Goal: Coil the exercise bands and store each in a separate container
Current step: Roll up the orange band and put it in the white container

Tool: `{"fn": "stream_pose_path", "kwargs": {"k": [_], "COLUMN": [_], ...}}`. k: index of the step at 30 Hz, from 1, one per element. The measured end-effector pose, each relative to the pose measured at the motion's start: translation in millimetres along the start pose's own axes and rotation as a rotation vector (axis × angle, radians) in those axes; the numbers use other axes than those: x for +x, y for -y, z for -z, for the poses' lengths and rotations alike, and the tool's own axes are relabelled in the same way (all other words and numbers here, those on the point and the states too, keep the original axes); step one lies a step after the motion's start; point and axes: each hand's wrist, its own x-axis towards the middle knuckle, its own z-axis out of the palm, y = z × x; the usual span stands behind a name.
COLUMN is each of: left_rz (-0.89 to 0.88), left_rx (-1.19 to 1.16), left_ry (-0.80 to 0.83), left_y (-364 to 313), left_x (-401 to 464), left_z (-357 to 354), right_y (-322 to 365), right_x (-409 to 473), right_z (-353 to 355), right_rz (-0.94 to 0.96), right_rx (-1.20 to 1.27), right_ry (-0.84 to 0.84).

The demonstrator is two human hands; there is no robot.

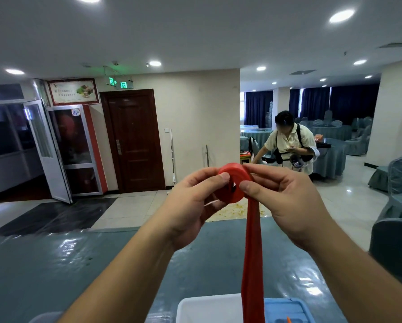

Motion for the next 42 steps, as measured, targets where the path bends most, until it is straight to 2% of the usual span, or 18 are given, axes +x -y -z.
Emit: {"fn": "stream_pose_path", "kwargs": {"k": [3,5,8,11,16,21,23,28,31,34,39,42], "left_rz": [-0.026,-0.041,-0.052,-0.028,-0.010,-0.037,-0.026,-0.001,-0.020,0.007,0.037,0.020], "left_rx": [0.221,0.263,0.156,0.039,0.300,0.108,0.058,0.299,0.242,0.118,0.320,0.256], "left_ry": [0.063,0.061,-0.009,-0.044,0.067,-0.017,-0.032,0.055,0.015,0.004,0.061,0.019], "left_y": [-11.2,-14.9,-7.5,1.0,-13.8,-8.0,-4.3,-18.2,-17.3,-10.9,-20.2,-21.4], "left_x": [0.6,2.1,2.6,1.7,0.4,2.0,1.5,0.5,1.3,-0.9,-3.9,-3.8], "left_z": [4.2,5.0,-0.7,-3.1,4.8,-2.0,-1.0,6.7,5.4,3.7,9.1,6.5], "right_y": [1.5,0.1,-3.8,-3.8,4.3,-2.7,-1.7,3.0,-2.6,-6.2,5.0,2.4], "right_x": [0.2,1.1,1.3,0.7,3.5,5.2,4.8,5.2,4.4,3.4,6.2,7.6], "right_z": [2.1,0.8,-3.2,-2.6,7.0,-0.9,0.9,4.5,1.1,2.2,11.1,8.2], "right_rz": [-0.036,-0.043,-0.014,0.041,0.033,0.081,0.103,0.103,0.098,0.122,0.084,0.088], "right_rx": [-0.026,-0.012,0.011,0.011,-0.100,0.015,-0.024,-0.158,-0.046,-0.051,-0.244,-0.147], "right_ry": [0.123,0.085,-0.019,-0.012,0.139,-0.008,-0.013,0.133,0.057,0.020,0.167,0.125]}}
